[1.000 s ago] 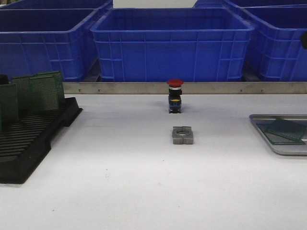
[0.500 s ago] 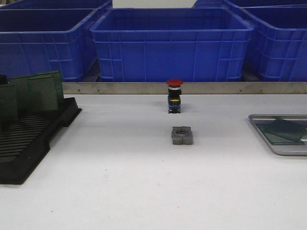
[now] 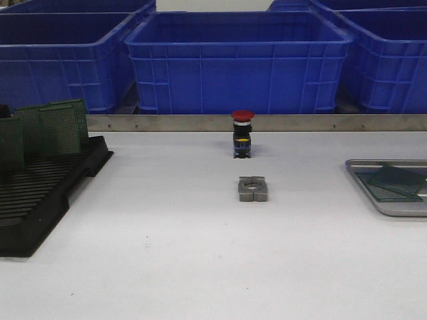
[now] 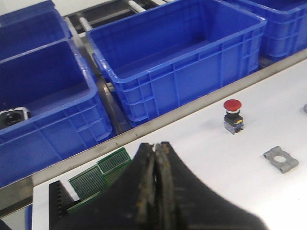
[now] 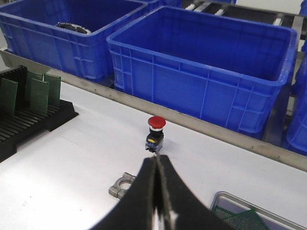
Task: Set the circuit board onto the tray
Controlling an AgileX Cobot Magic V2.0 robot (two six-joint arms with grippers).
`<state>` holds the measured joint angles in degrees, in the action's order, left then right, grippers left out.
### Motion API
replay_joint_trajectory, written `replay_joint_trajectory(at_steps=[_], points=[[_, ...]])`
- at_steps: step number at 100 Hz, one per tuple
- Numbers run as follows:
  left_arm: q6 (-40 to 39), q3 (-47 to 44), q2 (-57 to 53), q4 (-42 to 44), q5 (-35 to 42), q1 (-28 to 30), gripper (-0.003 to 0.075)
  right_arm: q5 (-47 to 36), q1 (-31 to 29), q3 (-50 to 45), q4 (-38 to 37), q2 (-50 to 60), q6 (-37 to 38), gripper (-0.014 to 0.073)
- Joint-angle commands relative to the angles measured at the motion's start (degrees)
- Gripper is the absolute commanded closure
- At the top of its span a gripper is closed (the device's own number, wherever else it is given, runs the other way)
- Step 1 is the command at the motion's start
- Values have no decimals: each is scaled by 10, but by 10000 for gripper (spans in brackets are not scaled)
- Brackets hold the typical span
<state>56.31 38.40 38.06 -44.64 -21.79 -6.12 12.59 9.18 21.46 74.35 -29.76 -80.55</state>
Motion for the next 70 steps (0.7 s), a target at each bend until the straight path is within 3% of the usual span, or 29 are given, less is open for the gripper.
replay_joint_trajectory(at_steps=[1,34,70], points=[[-1,-39,-60,-32,69,0,741,-15,0,-14,17,50,-7,655],[-2,-181,-240,-43,78,0,741,-11,-1,-74,17,183,-7,655],[-2,-205,-290,-43,76,0,741,13,-1,-75,17,188,-7,655]])
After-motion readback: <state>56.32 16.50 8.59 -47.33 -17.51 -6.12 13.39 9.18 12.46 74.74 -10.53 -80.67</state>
